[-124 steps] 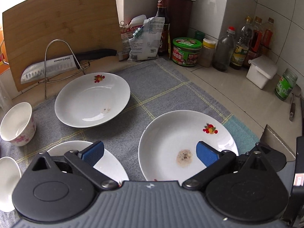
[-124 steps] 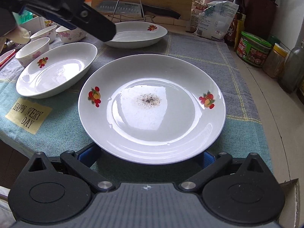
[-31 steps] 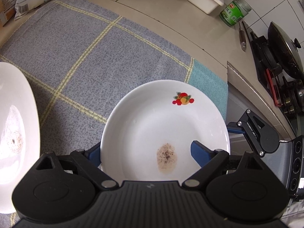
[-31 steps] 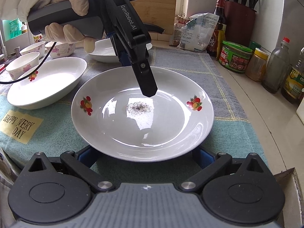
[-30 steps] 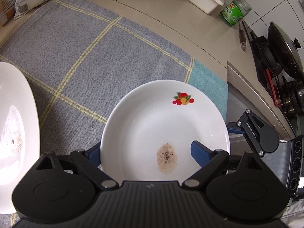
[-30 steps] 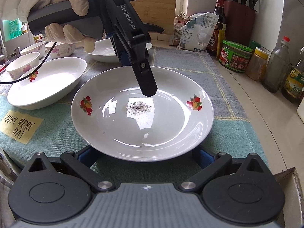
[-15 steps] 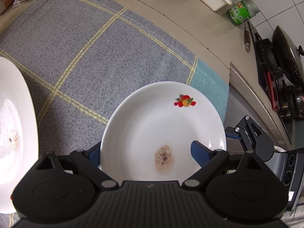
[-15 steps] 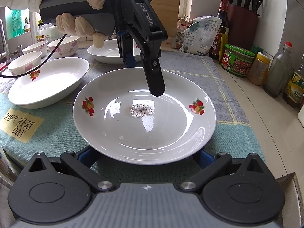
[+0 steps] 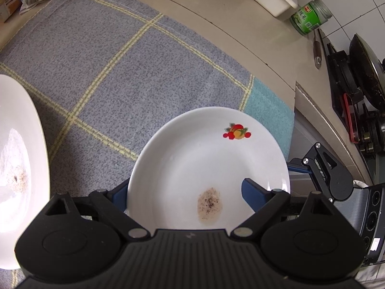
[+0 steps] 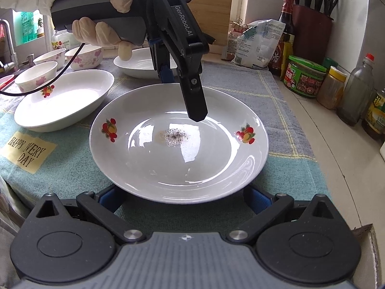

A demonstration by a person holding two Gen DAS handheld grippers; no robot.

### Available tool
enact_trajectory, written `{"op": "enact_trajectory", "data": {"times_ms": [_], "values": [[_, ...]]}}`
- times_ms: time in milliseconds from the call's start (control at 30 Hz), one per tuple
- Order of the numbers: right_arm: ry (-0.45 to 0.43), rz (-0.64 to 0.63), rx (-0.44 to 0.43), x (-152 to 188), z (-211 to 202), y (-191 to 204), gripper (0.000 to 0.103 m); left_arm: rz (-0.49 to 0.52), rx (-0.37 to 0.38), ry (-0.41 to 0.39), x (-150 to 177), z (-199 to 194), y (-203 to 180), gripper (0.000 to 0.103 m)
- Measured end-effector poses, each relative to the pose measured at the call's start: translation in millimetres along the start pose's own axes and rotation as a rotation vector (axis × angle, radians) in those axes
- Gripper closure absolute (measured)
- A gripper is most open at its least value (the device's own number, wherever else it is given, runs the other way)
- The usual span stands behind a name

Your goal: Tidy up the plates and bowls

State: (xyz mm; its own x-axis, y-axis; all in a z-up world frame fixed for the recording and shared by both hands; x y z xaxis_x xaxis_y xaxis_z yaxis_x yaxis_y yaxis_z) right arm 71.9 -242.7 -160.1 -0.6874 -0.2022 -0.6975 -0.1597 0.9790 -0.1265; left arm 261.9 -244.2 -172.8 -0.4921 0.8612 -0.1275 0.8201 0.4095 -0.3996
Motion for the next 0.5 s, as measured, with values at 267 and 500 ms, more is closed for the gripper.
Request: {"op": "enact_trajectory", "data": {"times_ms": [267, 500], "values": [[0.014, -0.042, -0.029, -3.3, 2.4, 0.0, 0.000, 0.000, -0.009, -0.010, 0.1, -0.1, -0.9, 0.010], [0.028, -0.037, -0.025, -4.6, 2.9, 0.3, 0.000, 0.001, -0.012, -0.014, 0.5, -1.6, -1.3, 0.010]]}}
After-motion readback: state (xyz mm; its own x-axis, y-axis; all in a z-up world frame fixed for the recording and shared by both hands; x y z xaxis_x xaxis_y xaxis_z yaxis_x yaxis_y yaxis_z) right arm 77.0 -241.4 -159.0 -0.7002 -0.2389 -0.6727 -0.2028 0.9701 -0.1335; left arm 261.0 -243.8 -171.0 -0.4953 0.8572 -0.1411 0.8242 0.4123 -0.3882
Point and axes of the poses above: each gripper's, at about its wrist camera, not at the fingertips, and z roughly the way its jaws point, y to its left, x to its underside, the point moved 6 cm from there along z, roughly the way its jaws point, and after that the axes turned 6 degrees about -z, right-handed, at the moved point
